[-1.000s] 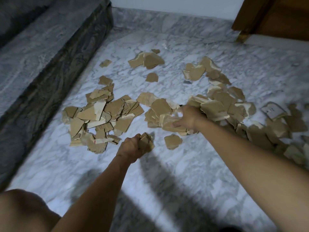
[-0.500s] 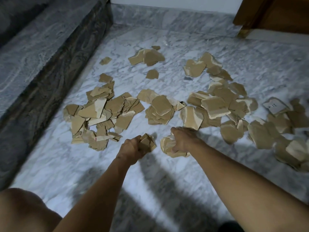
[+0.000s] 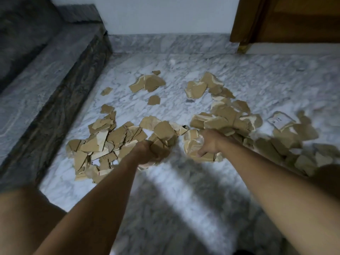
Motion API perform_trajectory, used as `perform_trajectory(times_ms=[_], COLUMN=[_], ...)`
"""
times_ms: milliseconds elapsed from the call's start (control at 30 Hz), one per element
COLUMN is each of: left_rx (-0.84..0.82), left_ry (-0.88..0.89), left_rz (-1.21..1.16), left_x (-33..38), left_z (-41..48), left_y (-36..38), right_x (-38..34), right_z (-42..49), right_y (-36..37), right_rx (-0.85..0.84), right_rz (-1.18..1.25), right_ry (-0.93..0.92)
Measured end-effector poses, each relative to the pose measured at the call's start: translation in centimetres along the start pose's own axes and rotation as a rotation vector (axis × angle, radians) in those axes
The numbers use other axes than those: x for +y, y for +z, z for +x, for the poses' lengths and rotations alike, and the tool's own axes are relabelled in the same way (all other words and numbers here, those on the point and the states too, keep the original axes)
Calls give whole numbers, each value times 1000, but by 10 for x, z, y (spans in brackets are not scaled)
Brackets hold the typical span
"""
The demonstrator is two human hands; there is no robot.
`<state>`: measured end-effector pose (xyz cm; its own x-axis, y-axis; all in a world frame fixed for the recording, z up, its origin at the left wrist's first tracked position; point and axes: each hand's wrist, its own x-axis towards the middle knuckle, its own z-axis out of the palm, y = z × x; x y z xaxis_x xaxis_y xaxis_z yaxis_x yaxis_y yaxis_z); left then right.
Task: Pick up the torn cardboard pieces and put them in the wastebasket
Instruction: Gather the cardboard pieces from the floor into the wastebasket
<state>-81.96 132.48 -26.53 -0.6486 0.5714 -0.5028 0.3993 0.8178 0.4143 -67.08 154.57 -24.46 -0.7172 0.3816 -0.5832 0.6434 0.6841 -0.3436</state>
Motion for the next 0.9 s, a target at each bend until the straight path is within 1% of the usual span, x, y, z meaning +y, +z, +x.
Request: perform_trajectory(times_ms=[100,200,267,367,400,433,533,600,633,700,767,833,900], left_rx=[4,-14,7,68,76,87,148,188,198,197,164,150,180], left_ry=[-11,-24,-8,12,37,57,114,188,214,300,337,291,237], left_rz=[38,49,87,248,280,285,294,292,280,284,296,222,122], left_x=[39,51,47,34,27,21,8,3,4,4,5,9,12], left_z=[20,52,76,98,106,111,120,120,117,114,111,107,103], left_y=[-35,-48,-41,-20,-12,-7,2,3,2,-2,-8,-13,-16], right_x=[9,16,18,19,17,14,4,-7,-9,-10,-5,1,7], right_z=[-2,11,25,47,51,53,59,52,49,38,30,28,31], right_y=[-44,-55,-42,5,24,40,75,78,78,71,60,42,19], right_rx=[132,225,203,165,181,222,467,528,526,506,430,341,301], right_rz=[126,288,392,560,590,594,506,480,480,541,601,555,477], right_ry=[58,134,180,251,291,339,407,433,442,393,339,287,252])
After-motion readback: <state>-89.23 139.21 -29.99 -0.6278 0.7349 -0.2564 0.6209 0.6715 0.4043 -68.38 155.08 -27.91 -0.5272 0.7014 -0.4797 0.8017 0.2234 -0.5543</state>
